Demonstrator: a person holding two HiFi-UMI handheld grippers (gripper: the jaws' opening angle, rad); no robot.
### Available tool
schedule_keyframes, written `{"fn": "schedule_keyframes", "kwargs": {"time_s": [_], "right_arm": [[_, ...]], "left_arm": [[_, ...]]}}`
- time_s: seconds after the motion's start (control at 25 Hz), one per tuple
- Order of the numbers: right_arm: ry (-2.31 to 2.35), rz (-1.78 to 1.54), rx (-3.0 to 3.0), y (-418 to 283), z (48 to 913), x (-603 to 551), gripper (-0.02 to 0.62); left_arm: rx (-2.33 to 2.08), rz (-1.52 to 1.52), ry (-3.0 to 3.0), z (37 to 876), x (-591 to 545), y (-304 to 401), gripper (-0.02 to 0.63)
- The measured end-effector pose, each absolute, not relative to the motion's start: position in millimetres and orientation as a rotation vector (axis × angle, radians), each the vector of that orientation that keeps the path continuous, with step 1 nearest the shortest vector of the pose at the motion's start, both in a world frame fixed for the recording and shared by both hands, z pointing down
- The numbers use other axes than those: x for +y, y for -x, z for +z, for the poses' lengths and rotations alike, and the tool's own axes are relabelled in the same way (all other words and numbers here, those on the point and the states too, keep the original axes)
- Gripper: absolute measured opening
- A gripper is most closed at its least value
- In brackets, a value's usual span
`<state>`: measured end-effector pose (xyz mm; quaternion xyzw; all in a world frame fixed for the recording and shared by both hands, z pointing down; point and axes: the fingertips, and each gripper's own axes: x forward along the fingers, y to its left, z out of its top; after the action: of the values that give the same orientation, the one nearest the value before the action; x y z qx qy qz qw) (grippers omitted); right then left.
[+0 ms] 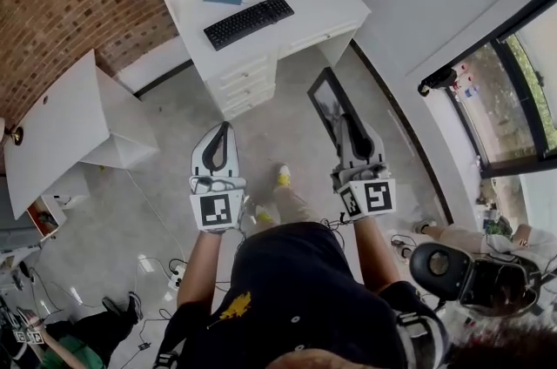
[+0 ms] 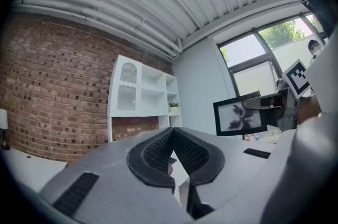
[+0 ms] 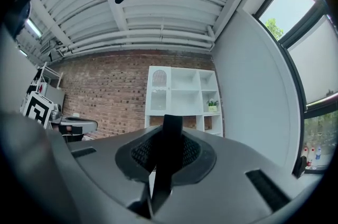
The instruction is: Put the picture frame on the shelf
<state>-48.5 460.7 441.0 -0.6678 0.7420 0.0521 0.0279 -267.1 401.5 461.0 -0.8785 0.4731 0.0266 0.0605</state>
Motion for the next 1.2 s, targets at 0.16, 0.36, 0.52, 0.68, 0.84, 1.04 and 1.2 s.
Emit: {"fn": "schedule_keyframes", "kwargs": {"time_s": [0.16, 0.36, 0.52, 0.68, 0.84, 1.04, 1.2], "right_arm": [[2.024, 0.138, 2.325, 44, 447, 418, 0.029], [1.992, 0.142, 2.338, 25, 444, 353, 0.029], [1.979, 0.133, 2.343, 6, 444, 309, 0.029], [1.965, 0.153, 2.363, -10, 439, 277, 0.029], [1.942, 0.182, 2.398, -31, 436, 249, 0.029], [1.892, 0.146, 2.441, -52, 442, 217, 0.029], [1.844, 0.167, 2.46, -69, 439, 193, 0.029]], "left_arm": [[1.454, 0.058, 2.647, 463, 367, 261, 0.018], [1.477, -0.011, 2.636, 472, 310, 245, 0.018], [1.481, -0.019, 2.641, 470, 266, 226, 0.018], [1.472, -0.019, 2.642, 465, 232, 205, 0.018], [1.448, -0.019, 2.632, 459, 206, 177, 0.018], [1.468, -0.072, 2.609, 463, 184, 160, 0.018], [1.462, -0.077, 2.591, 463, 167, 136, 0.018]]}}
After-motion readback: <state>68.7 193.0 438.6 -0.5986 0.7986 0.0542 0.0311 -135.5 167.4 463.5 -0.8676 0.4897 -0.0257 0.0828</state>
